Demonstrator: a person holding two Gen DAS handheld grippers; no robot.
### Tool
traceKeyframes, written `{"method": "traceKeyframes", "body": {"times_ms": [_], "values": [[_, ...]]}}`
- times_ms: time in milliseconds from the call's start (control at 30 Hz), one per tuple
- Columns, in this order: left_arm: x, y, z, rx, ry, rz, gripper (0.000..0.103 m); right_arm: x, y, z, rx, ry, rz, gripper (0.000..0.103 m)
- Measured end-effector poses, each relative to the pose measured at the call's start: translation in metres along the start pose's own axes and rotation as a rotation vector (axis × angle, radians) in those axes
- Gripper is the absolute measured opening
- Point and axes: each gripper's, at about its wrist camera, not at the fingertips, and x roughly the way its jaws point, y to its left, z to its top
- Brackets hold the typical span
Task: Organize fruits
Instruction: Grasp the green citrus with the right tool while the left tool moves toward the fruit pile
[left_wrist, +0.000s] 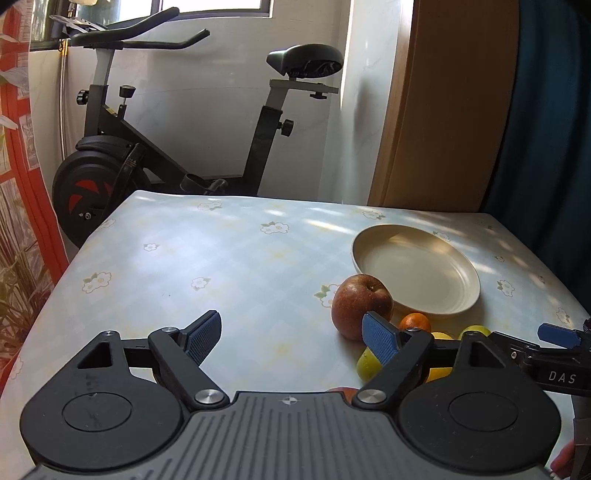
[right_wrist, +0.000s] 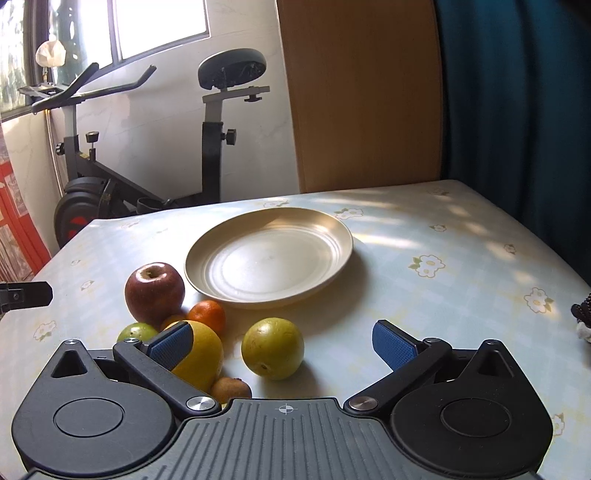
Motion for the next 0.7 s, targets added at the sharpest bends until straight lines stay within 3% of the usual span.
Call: {"method": "traceKeyframes", "body": {"times_ms": [133,367,600,700], "values": [[0.002,-0.013,0.003,0.063,0.019,0.064,0.091,-0.002,0.005,-0.005,-0.07,0.049,0.03,0.103],[-0.011,-0.016,0.004,0.061,-0.013,0.023,0.091,-0.009,-0.001,-0.009,-0.11,0.069,0.134,0.103],[-0.002,-0.024,0.004,0.115,0.032,0.012,0.086,-0.009,0.004,-0.016,-0.206,0.086,0.123,0.102],[0.0,-0.023,0.004,0.114,0.06,0.009,0.084,-0.009,0.002,-0.015,-0.204,0.103,0.151,0.092]]}}
